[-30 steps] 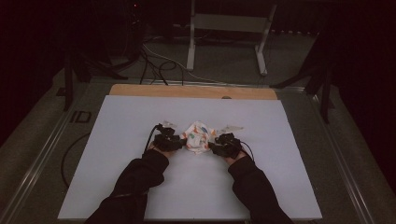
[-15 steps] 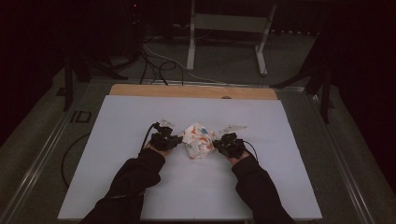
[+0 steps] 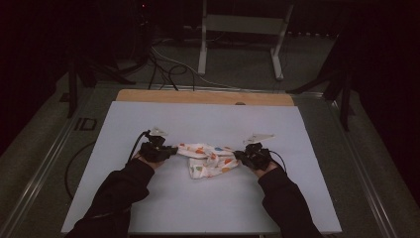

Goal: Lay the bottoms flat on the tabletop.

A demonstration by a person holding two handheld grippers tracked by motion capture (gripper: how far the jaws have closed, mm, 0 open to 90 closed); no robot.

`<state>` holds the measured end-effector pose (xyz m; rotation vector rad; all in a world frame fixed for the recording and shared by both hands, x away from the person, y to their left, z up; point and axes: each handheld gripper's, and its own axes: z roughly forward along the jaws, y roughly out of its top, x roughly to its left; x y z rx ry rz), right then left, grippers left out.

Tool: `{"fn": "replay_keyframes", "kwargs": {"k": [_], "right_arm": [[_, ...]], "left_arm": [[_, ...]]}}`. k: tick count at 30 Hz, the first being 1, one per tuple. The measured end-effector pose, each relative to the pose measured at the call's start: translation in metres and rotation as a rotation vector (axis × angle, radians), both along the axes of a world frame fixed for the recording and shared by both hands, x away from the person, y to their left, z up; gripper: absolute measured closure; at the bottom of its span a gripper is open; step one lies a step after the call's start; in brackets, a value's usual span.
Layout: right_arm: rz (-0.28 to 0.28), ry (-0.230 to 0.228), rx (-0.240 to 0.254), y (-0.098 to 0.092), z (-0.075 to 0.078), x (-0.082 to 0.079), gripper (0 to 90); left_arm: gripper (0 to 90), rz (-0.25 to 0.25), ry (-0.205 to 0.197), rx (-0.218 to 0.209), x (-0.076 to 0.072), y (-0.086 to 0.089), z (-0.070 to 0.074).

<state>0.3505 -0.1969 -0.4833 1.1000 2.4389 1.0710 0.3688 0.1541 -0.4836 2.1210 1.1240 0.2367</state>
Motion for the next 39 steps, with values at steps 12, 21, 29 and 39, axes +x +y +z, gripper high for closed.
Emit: {"fn": "replay_keyframes", "kwargs": {"k": [12, 21, 29, 39], "right_arm": [[-0.04, -0.027, -0.036, 0.002, -0.003, 0.007, 88.9], [-0.067, -0.007, 0.01, 0.001, -0.003, 0.0, 50.2], [-0.079, 0.014, 0.02, 0.007, -0.006, -0.011, 42.8], [-0.102, 0.057, 0.015, 0.007, -0.017, -0.004, 59.2]], "left_arm": [[73.7, 0.009, 0.004, -0.029, 0.011, -0.012, -0.007], [39.1, -0.117, -0.019, -0.104, -0.013, -0.034, 0.005], [39.3, -0.26, -0.026, -0.143, -0.032, -0.073, 0.012], [49.6, -0.217, 0.02, -0.096, -0.011, -0.11, -0.01]]}}
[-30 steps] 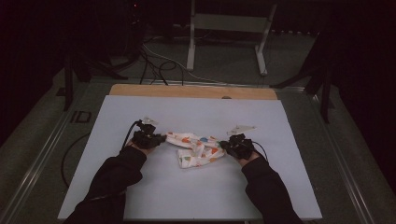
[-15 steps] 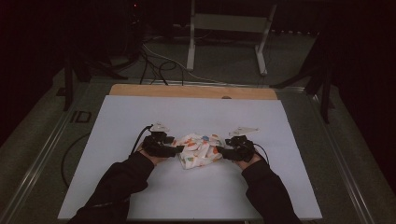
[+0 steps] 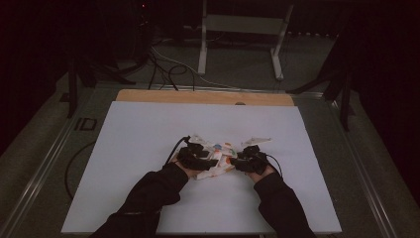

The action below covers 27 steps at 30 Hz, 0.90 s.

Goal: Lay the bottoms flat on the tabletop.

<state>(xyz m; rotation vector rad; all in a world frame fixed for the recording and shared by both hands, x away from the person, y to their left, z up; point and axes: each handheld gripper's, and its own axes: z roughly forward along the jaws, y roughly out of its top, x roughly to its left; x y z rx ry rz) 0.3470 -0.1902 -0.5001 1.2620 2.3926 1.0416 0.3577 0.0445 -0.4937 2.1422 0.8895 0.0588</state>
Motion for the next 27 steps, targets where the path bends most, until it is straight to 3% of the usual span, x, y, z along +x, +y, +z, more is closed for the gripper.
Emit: {"fn": "replay_keyframes", "kwargs": {"k": [2, 3, 4, 5, 6, 7, 10, 16, 27], "right_arm": [[0.0, 0.003, 0.001, 0.0, 0.0, 0.0, 61.4], [0.005, 0.004, -0.002, -0.001, 0.0, 0.0, 66.7], [0.005, 0.004, -0.002, -0.001, 0.0, 0.0, 66.7], [0.006, 0.005, -0.001, -0.001, 0.0, 0.0, 70.0], [0.011, 0.007, -0.007, -0.002, 0.0, 0.0, 77.9], [0.011, 0.007, -0.007, -0.002, 0.0, 0.0, 77.9], [0.023, -0.001, -0.018, -0.003, 0.002, 0.0, 88.7], [0.031, -0.018, -0.026, -0.003, 0.007, -0.001, 89.6], [0.02, -0.061, -0.038, -0.011, 0.023, -0.001, 89.8]], "left_arm": [[52.8, -0.006, 0.011, 0.014, 0.002, -0.004, -0.004], [66.4, -0.012, 0.012, 0.024, 0.003, -0.005, -0.005], [66.4, -0.015, 0.017, 0.028, 0.004, -0.005, -0.006], [71.6, -0.014, 0.019, 0.034, 0.004, -0.005, -0.006], [85.4, -0.013, 0.013, 0.046, 0.003, -0.004, -0.005], [87.1, -0.013, 0.013, 0.046, 0.003, -0.004, -0.005], [88.6, -0.019, 0.003, 0.06, 0.001, 0.002, -0.002], [88.9, -0.006, -0.003, 0.055, -0.002, 0.021, 0.005], [89.0, 0.052, -0.027, 0.106, -0.015, 0.081, 0.024]]}}
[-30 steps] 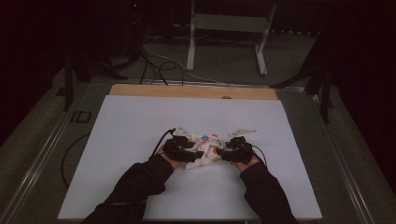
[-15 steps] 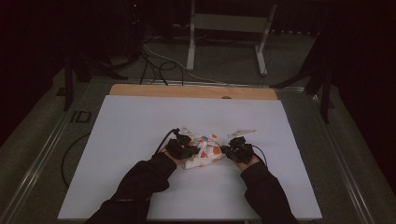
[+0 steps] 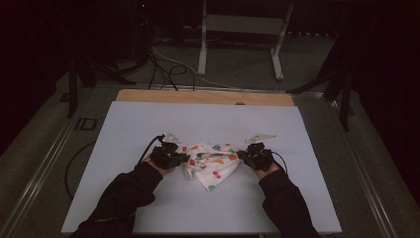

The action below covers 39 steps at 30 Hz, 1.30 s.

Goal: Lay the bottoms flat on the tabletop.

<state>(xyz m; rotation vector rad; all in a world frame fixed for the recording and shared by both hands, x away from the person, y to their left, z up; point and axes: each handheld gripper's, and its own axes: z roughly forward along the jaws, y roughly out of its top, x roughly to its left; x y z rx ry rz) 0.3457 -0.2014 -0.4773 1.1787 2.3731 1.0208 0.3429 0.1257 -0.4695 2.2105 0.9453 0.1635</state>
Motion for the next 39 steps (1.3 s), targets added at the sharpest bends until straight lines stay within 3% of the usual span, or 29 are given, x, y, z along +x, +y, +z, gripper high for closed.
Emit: {"fn": "replay_keyframes", "kwargs": {"k": [3, 8, 10, 14, 15, 18, 24, 31, 39], "right_arm": [[-0.008, -0.021, -0.008, -0.005, 0.008, -0.003, 89.8], [-0.011, -0.046, -0.019, -0.012, 0.016, -0.007, 89.8], [-0.011, -0.045, 0.006, -0.018, 0.019, -0.009, 89.8], [0.008, -0.037, 0.007, -0.016, 0.019, -0.016, 89.7], [0.027, -0.046, -0.012, -0.013, 0.018, -0.024, 89.7], [0.049, -0.033, -0.005, -0.012, 0.015, -0.03, 89.7], [0.107, 0.008, -0.06, -0.008, 0.001, -0.051, 89.5], [0.142, 0.066, -0.091, -0.01, -0.016, -0.063, 89.3], [0.158, 0.108, -0.089, -0.014, -0.025, -0.07, 88.9]], "left_arm": [[89.0, 0.013, -0.014, 0.019, -0.007, 0.015, 0.006], [89.0, 0.036, -0.035, 0.041, -0.016, 0.027, 0.011], [89.0, 0.034, -0.036, 0.038, -0.02, 0.03, 0.013], [88.9, 0.018, -0.038, 0.054, -0.033, 0.03, 0.015], [88.9, 0.009, -0.032, 0.059, -0.037, 0.03, 0.014], [88.8, -0.023, -0.018, 0.071, -0.05, 0.029, 0.012], [88.7, -0.054, 0.014, 0.083, -0.074, 0.028, 0.001], [88.6, -0.077, 0.049, 0.083, -0.092, 0.025, -0.012], [88.4, -0.1, 0.071, 0.091, -0.099, 0.024, -0.022]]}}
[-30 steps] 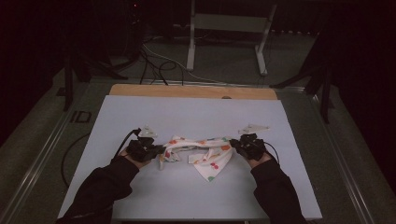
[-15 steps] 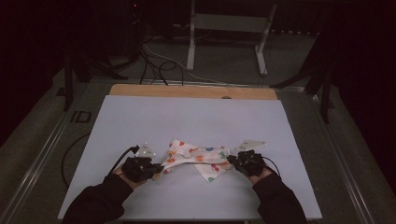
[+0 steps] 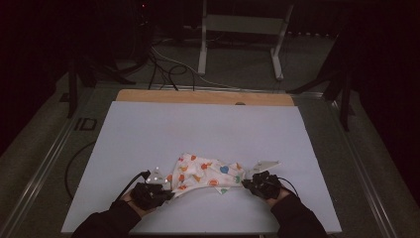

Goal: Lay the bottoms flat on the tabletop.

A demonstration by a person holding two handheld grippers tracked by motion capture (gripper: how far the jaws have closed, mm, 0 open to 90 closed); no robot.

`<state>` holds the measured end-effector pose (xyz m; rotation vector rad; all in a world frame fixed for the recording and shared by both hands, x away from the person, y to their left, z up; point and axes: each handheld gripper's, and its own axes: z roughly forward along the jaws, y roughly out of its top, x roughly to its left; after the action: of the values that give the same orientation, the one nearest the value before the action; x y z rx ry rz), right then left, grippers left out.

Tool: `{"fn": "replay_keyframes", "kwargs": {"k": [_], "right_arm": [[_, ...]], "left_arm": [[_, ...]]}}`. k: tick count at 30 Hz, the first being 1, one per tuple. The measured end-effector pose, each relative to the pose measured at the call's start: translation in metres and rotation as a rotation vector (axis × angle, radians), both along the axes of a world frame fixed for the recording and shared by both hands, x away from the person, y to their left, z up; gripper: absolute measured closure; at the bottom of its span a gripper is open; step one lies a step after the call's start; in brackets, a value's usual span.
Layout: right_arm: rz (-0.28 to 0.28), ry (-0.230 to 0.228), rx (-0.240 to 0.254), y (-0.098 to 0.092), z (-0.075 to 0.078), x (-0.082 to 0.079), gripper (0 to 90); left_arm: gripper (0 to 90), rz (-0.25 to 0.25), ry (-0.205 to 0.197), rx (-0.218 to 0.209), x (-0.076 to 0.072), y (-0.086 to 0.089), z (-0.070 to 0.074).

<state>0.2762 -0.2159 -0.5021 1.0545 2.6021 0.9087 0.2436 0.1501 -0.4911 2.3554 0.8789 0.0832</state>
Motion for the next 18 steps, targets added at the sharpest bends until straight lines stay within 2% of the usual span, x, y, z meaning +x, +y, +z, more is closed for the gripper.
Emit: {"fn": "replay_keyframes", "kwargs": {"k": [5, 7, 8, 9, 10, 11, 13, 14, 15, 16, 18], "right_arm": [[0.014, 0.002, -0.007, 0.0, -0.002, -0.004, 88.1], [0.008, -0.003, 0.002, 0.0, 0.001, -0.004, 82.3], [0.01, -0.004, 0.011, 0.0, 0.003, -0.004, 79.8], [0.006, -0.011, 0.014, -0.001, 0.005, -0.004, 78.0], [0.002, -0.015, 0.022, -0.002, 0.008, -0.004, 74.9], [-0.001, -0.014, 0.035, -0.003, 0.01, -0.004, 70.0], [-0.004, -0.018, 0.049, -0.005, 0.013, -0.004, 67.9], [-0.017, -0.036, 0.069, -0.007, 0.02, -0.004, 55.8], [-0.017, -0.036, 0.069, -0.007, 0.02, -0.004, 55.8], [-0.021, -0.05, 0.101, -0.011, 0.026, -0.004, 46.6], [-0.022, -0.075, 0.119, -0.013, 0.032, -0.002, 32.8]], "left_arm": [[87.8, -0.004, 0.007, -0.006, 0.0, 0.001, -0.002], [84.6, -0.004, 0.008, -0.02, 0.001, 0.002, 0.0], [81.0, -0.003, 0.005, -0.03, 0.001, 0.003, 0.001], [76.7, 0.014, 0.005, -0.066, 0.002, 0.005, 0.004], [69.9, 0.014, 0.005, -0.066, 0.002, 0.005, 0.004], [60.6, 0.019, -0.011, -0.085, 0.003, 0.006, 0.007], [51.7, 0.031, -0.016, -0.091, 0.003, 0.007, 0.01], [46.7, 0.037, -0.024, -0.098, 0.005, 0.01, 0.015], [40.2, 0.037, -0.024, -0.098, 0.005, 0.01, 0.015], [35.6, 0.041, -0.032, -0.101, 0.007, 0.011, 0.02], [27.3, 0.041, -0.04, -0.106, 0.009, 0.013, 0.023]]}}
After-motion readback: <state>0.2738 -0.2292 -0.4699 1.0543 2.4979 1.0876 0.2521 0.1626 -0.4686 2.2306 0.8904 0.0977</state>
